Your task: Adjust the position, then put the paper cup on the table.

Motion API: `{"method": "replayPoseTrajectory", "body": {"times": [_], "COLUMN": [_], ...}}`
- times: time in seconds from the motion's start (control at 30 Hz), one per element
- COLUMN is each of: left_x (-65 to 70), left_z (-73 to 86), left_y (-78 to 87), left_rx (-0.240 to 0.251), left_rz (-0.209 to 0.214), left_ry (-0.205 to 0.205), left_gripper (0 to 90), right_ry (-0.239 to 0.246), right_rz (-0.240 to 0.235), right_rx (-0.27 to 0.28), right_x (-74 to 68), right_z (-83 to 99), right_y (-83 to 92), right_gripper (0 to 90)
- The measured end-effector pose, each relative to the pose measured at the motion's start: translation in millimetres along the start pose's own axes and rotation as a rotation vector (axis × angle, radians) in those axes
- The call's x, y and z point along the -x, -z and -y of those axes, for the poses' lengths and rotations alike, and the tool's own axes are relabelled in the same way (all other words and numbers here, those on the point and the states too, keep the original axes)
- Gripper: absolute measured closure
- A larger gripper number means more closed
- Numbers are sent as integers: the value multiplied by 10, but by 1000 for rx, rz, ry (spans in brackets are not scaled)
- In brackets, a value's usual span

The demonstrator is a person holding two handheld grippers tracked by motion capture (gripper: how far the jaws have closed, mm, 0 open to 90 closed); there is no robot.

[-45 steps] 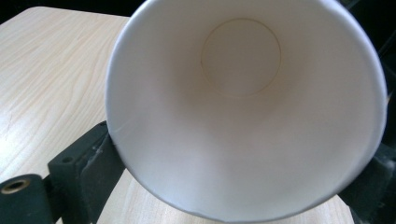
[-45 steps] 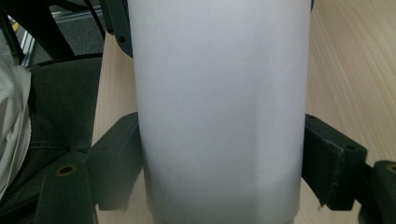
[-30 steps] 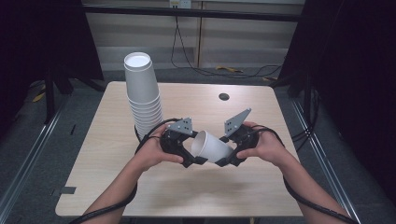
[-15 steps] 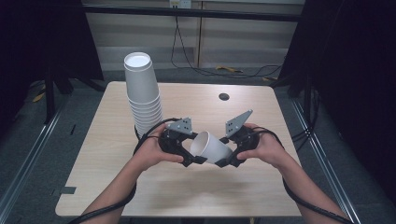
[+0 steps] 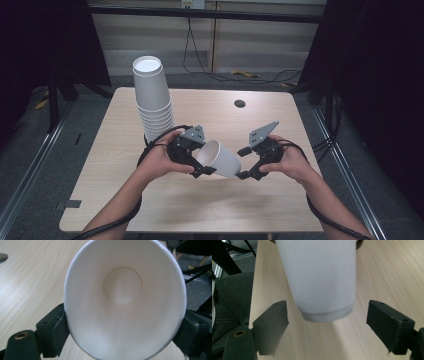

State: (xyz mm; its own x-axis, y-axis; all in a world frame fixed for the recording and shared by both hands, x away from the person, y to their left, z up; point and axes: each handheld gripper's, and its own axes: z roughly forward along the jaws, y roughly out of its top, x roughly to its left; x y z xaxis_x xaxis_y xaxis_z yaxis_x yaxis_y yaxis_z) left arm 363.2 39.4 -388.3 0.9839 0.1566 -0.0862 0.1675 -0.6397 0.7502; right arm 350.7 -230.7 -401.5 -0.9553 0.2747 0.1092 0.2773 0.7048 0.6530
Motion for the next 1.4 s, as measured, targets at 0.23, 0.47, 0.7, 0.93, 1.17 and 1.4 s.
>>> {"method": "replayPoseTrajectory", "body": {"times": [0.23, 0.47, 0.7, 0.93, 1.17, 1.4], "left_x": [-2, 22, 18, 12, 22, 21], "left_z": [-7, -11, -8, -7, -8, -11], "left_y": [-13, -46, -45, -45, -67, -97], "left_rx": [-51, -116, -185, -219, -263, -290], "left_rz": [-28, -48, -64, -69, -58, -48], "left_ry": [0, -2, -1, 8, 17, -5], "left_gripper": [131, 127, 124, 123, 120, 117], "right_ry": [-43, -58, -95, -119, -150, -150], "right_rz": [26, 81, 127, 169, 192, 225], "right_rx": [39, 19, 35, 27, 28, -8], "right_x": [38, 62, 85, 74, 69, 49], "right_z": [172, 330, 514, 684, 866, 991], "right_y": [9, -28, -117, -210, -272, -331], "right_gripper": [167, 159, 160, 159, 159, 153]}}
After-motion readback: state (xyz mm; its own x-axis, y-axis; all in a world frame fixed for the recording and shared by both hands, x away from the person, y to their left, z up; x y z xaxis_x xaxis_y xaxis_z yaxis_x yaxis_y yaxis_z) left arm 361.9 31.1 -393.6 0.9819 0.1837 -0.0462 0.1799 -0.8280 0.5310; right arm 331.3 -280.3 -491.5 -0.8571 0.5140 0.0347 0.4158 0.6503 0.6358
